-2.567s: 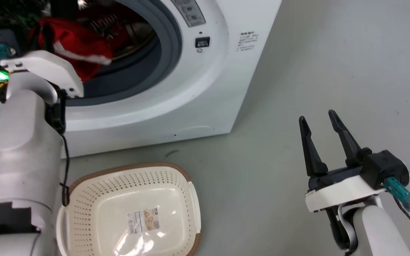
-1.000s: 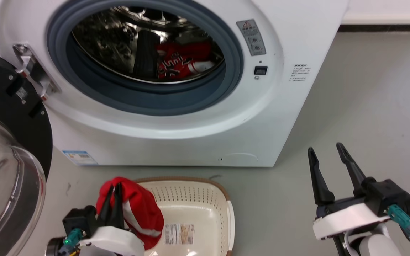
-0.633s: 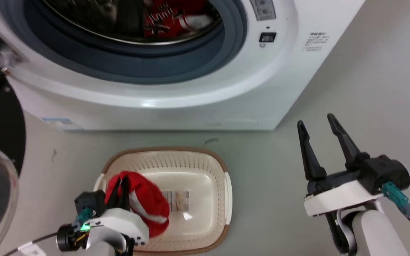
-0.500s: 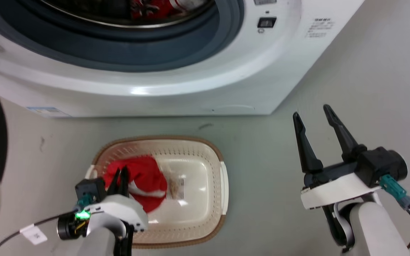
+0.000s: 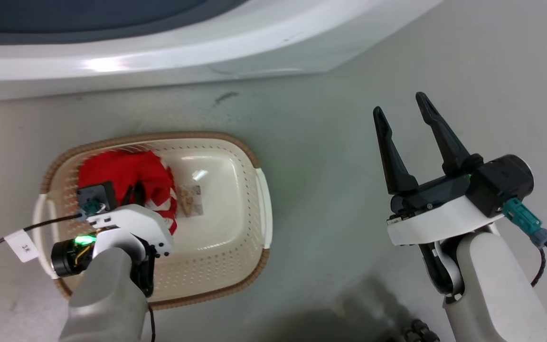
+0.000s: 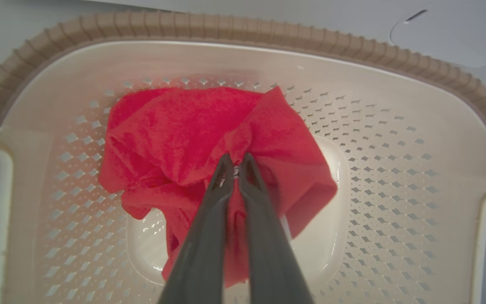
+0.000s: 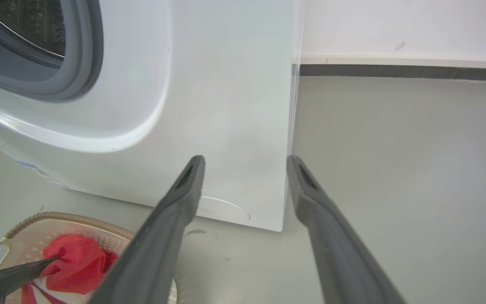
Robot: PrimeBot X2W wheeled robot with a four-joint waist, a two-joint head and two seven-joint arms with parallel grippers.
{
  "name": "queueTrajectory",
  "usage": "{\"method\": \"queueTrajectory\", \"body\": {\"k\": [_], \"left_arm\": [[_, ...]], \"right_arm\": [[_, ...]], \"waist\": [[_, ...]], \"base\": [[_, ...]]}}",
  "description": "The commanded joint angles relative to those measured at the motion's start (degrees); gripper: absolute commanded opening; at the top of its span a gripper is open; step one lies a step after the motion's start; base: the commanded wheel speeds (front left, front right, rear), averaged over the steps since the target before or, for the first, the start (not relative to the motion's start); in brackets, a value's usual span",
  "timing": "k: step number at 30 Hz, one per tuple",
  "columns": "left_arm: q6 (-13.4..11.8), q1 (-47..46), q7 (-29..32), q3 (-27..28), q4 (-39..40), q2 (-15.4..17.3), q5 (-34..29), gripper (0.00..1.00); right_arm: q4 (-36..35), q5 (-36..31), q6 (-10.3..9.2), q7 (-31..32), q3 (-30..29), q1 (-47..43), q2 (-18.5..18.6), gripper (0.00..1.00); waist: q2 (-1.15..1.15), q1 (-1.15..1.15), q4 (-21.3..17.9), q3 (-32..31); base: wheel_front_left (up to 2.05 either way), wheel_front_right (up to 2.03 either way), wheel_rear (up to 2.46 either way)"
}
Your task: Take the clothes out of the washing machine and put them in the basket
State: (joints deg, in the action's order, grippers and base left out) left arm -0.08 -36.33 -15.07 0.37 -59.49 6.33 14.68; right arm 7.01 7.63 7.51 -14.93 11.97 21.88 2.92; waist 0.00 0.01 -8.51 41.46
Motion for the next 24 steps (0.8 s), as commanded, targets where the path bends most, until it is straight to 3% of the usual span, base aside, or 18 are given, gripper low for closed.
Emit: {"method": "queueTrajectory", "body": {"k": [1, 11, 12, 13, 14, 24], "left_arm": [[-0.5, -1.7, -0.1, 0.7, -1.4, 0.6, 0.6, 0.0], [-1.2, -5.4, -0.1, 2.4, -8.8, 2.2, 1.9, 0.0], [-1.1, -5.4, -0.1, 2.3, -9.2, 2.2, 1.8, 0.11], [-1.1, -5.3, -0.1, 2.3, -9.6, 2.0, 1.9, 0.41], [-1.1, -5.2, -0.1, 2.3, -9.7, 1.8, 2.0, 1.0], [0.0, 2.0, -0.1, 4.3, -5.4, -0.8, 3.0, 1.0]], "right_arm": [[-0.3, 0.4, -0.04, -0.3, 0.2, 1.2, -0.1, 1.0], [-1.0, 1.9, -0.04, -0.3, 0.7, 2.4, -0.1, 1.0], [-0.8, 1.9, -0.04, -0.3, 0.5, 2.4, -0.1, 1.0], [-0.5, 1.7, -0.04, -0.3, 0.3, 2.3, -0.1, 1.0], [-0.3, 1.4, -0.04, -0.3, 0.1, 2.1, -0.1, 1.0], [2.1, -1.6, -0.04, -0.3, -3.9, -3.2, 0.0, 1.0]], "waist": [[0.0, -0.01, -3.3, 4.1], [0.0, -0.01, -4.8, 7.0], [0.0, -0.01, -4.7, 6.6], [0.0, -0.01, -4.5, 6.0], [0.0, -0.01, -4.3, 5.2], [0.0, -0.01, -0.4, -10.0]], "base": [[0.0, 0.0, 0.0], [0.0, 0.0, 0.0], [0.0, 0.0, 0.0], [0.0, 0.0, 0.0], [0.0, 0.0, 0.0], [0.0, 0.0, 0.0]]}}
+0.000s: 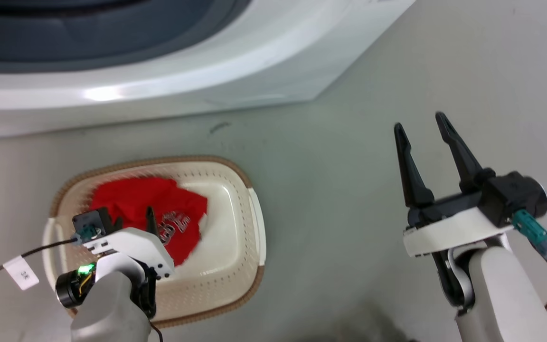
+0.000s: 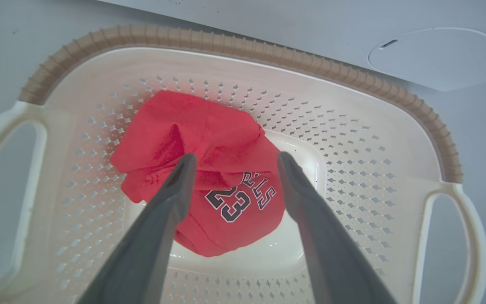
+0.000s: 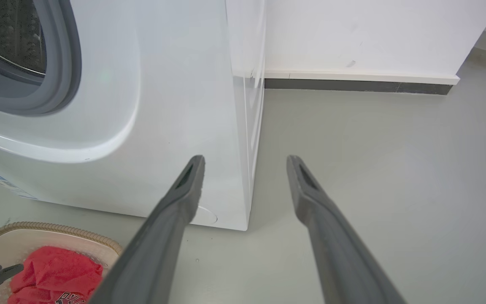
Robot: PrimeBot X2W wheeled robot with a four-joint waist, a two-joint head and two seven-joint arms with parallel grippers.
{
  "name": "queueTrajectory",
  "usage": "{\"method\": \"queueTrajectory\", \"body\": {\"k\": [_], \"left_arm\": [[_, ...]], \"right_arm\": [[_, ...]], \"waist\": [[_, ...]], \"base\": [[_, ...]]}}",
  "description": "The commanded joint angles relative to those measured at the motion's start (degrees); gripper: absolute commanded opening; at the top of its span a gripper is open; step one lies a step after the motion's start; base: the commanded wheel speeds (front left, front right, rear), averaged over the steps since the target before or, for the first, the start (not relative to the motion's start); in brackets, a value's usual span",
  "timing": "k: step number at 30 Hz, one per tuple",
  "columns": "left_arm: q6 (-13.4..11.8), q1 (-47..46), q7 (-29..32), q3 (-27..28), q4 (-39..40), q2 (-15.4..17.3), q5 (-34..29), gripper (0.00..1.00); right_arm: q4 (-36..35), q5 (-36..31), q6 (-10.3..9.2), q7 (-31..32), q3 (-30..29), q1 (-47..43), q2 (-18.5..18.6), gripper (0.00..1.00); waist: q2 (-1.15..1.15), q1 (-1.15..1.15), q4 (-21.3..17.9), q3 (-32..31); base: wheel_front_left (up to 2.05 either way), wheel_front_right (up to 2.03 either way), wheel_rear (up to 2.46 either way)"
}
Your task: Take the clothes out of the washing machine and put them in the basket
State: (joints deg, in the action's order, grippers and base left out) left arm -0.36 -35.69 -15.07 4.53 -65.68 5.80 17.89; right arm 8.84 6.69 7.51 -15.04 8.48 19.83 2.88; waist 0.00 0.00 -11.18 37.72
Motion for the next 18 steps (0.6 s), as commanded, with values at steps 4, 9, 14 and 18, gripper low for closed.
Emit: {"method": "queueTrajectory", "body": {"k": [4, 9, 14, 18], "left_arm": [[0.7, 5.4, -0.1, 0.5, 6.1, -1.2, -1.3, 1.0], [1.4, 10.4, -0.1, 0.7, 14.3, -2.2, -3.1, 1.0], [2.1, 15.1, -0.1, 0.0, 23.8, -2.8, -5.3, 1.0], [2.0, 17.8, -0.1, -1.8, 31.4, -2.9, -6.0, 1.0]], "right_arm": [[0.5, -1.3, -0.04, -0.2, -2.8, -3.9, 0.0, 1.0], [0.0, -2.2, -0.04, -0.2, -5.3, -7.2, 0.0, 1.0], [-0.4, -3.5, -0.04, -0.2, -7.3, -9.7, 0.0, 1.0], [-1.2, -3.8, -0.04, 0.3, -8.5, -11.2, 0.0, 1.0]], "waist": [[0.0, 0.0, 3.9, -12.4], [0.0, 0.0, 5.6, -17.6], [0.0, 0.0, 7.5, -21.4], [0.0, 0.0, 8.6, -23.4]], "base": [[0.0, 0.0, 0.0], [0.0, 0.0, 0.0], [0.0, 0.0, 0.0], [0.0, 0.0, 0.0]]}}
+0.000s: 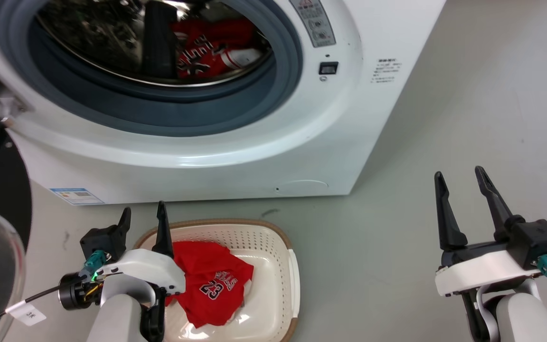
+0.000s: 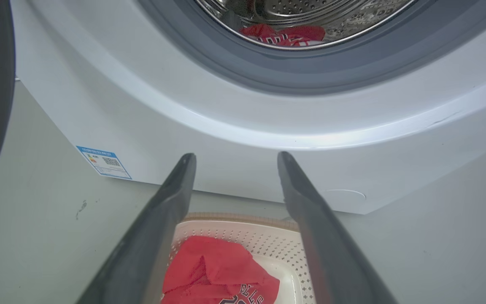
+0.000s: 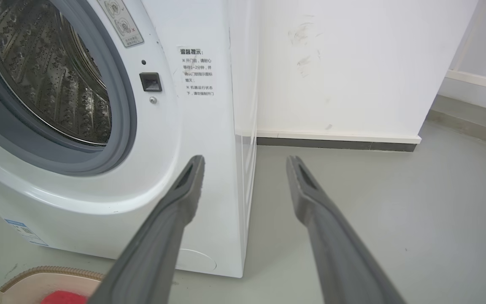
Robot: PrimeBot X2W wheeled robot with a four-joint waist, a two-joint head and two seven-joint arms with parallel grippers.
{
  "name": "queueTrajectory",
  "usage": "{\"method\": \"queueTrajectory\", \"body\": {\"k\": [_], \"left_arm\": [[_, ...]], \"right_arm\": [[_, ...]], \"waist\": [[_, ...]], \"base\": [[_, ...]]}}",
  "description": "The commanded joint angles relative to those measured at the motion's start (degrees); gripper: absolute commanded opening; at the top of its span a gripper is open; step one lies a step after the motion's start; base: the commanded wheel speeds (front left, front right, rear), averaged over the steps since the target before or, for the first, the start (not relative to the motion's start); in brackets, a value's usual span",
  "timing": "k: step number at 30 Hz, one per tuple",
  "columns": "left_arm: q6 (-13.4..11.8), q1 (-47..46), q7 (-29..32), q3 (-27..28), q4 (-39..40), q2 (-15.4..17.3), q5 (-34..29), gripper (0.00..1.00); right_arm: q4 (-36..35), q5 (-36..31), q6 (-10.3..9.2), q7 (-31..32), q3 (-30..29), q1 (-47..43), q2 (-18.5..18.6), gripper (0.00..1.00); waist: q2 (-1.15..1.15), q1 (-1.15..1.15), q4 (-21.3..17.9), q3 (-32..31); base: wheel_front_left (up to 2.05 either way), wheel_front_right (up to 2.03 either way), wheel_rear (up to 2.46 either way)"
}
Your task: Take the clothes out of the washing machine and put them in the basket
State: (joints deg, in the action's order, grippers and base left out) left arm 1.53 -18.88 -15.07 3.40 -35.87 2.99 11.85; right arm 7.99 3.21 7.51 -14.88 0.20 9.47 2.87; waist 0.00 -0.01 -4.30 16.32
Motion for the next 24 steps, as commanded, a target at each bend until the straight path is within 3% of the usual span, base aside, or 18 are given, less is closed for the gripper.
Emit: {"method": "queueTrajectory", "body": {"k": [1, 13, 18, 24], "left_arm": [[-0.2, 1.6, -0.1, -1.3, 3.8, -0.1, 0.2, 1.0], [-3.3, 4.3, -0.1, -6.9, 22.7, -0.1, -1.6, 1.0], [-2.9, 1.0, -0.1, -7.7, 24.0, -0.1, -1.3, 1.0], [-2.2, -7.2, -0.1, -6.6, 19.7, -0.1, -1.0, 1.0]], "right_arm": [[-0.6, -0.4, -0.04, 0.3, -0.5, -1.2, 0.0, 1.0], [-4.5, -0.2, -0.04, 2.2, -2.7, -2.9, 0.0, 1.0], [-5.5, 0.3, -0.04, 2.6, -2.6, -2.5, 0.0, 1.0], [-5.6, 0.7, -0.04, 2.3, -2.0, -0.6, 0.0, 1.0]], "waist": [[0.0, 0.01, 2.0, -2.5], [0.0, 0.01, 3.2, -3.3], [0.0, 0.01, 3.0, -1.8], [0.0, 0.01, 1.5, 2.2]], "base": [[0.0, 0.0, 0.0], [0.0, 0.0, 0.0], [0.0, 0.0, 0.0], [0.0, 0.0, 0.0]]}}
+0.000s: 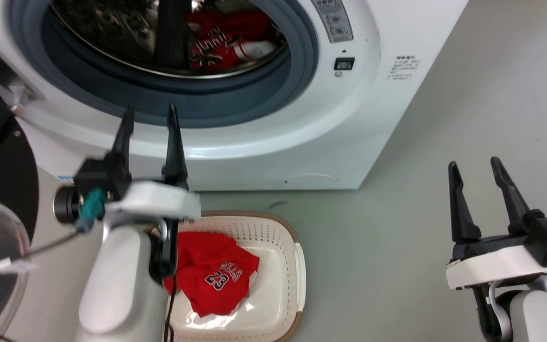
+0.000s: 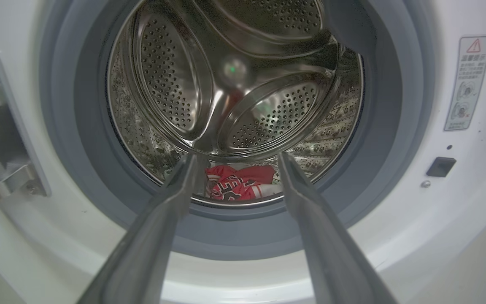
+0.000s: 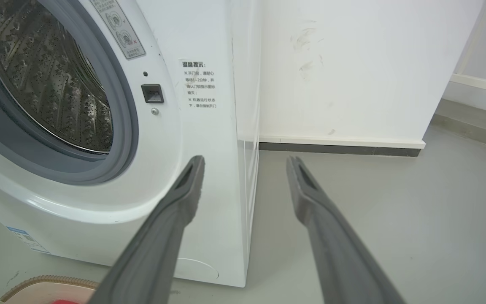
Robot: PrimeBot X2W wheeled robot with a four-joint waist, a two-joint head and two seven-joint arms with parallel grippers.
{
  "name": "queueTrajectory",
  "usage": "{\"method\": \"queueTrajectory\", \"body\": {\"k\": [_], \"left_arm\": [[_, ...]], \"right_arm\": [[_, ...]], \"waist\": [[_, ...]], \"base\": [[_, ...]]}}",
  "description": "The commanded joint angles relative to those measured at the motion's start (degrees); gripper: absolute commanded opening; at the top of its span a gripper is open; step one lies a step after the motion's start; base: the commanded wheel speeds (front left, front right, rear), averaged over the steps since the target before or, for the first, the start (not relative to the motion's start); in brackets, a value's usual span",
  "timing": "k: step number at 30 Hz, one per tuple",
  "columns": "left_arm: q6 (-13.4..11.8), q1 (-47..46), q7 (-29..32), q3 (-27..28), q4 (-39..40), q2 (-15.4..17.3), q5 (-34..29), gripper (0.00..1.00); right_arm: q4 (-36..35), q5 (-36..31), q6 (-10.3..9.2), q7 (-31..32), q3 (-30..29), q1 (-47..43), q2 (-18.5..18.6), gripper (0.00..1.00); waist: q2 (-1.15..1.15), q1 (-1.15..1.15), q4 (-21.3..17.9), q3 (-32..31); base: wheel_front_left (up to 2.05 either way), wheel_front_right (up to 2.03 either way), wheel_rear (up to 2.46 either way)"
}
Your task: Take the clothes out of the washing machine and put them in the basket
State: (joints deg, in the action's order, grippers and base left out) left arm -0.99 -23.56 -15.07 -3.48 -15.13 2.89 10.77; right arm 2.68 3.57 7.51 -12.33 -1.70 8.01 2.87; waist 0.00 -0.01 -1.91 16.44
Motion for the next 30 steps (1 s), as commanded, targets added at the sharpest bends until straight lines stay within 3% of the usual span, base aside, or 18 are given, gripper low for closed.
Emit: {"method": "queueTrajectory", "body": {"k": [1, 20, 30], "left_arm": [[0.5, -3.9, -0.1, 0.5, -2.2, 0.0, 0.1, 1.0], [2.2, -35.3, 0.0, 2.8, -24.7, 4.2, -1.1, 1.0], [2.8, -52.6, 6.7, 1.3, -37.0, 8.9, -2.5, 1.0]], "right_arm": [[-0.2, 0.4, -0.04, -0.3, -0.1, 1.0, 0.0, 1.0], [-1.7, 3.0, -0.04, -2.5, 2.3, 6.5, 0.0, 1.0], [-0.9, 5.8, -0.03, -2.9, 6.4, 8.5, 0.0, 1.0]], "waist": [[0.0, 0.01, -1.1, 2.9], [0.0, 0.01, -4.9, 21.2], [0.0, 0.01, -9.6, 26.1]], "base": [[0.0, 0.0, 0.0], [0.0, 0.0, 0.0], [0.0, 0.0, 0.0]]}}
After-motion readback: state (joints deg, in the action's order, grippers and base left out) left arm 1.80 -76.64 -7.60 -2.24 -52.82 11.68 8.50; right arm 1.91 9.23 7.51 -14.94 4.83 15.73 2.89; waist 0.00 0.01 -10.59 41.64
